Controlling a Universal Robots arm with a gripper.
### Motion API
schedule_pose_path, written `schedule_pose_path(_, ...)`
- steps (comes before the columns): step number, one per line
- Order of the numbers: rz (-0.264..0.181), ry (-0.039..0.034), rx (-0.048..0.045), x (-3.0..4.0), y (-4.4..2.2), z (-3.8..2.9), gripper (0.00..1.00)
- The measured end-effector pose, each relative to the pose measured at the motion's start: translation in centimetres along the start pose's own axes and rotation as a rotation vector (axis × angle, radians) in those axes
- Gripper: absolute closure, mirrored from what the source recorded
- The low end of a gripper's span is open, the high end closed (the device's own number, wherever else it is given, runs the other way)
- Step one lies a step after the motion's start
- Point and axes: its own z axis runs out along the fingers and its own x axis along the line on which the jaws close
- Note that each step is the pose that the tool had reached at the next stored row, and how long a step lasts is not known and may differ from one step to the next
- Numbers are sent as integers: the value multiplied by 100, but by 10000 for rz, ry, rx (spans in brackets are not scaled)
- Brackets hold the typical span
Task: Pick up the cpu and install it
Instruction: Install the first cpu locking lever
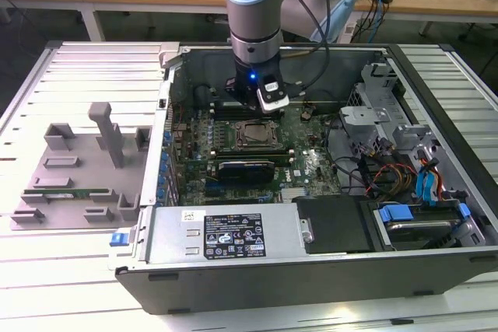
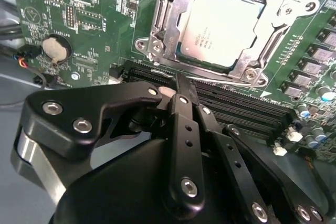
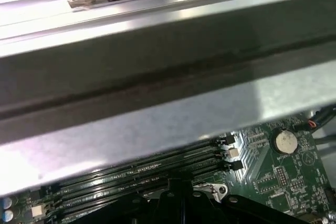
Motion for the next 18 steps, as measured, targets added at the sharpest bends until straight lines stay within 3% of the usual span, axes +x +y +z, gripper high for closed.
schedule_pose_path(5, 160, -34, 25, 48, 14, 8, 89)
schedule_pose_path(8, 171, -74, 147, 62, 32, 15, 89)
schedule_pose_path(11, 172, -77, 156, 63, 32, 19, 89)
schedule_pose_path(18, 148, -126, 326, 66, 22, 57, 89)
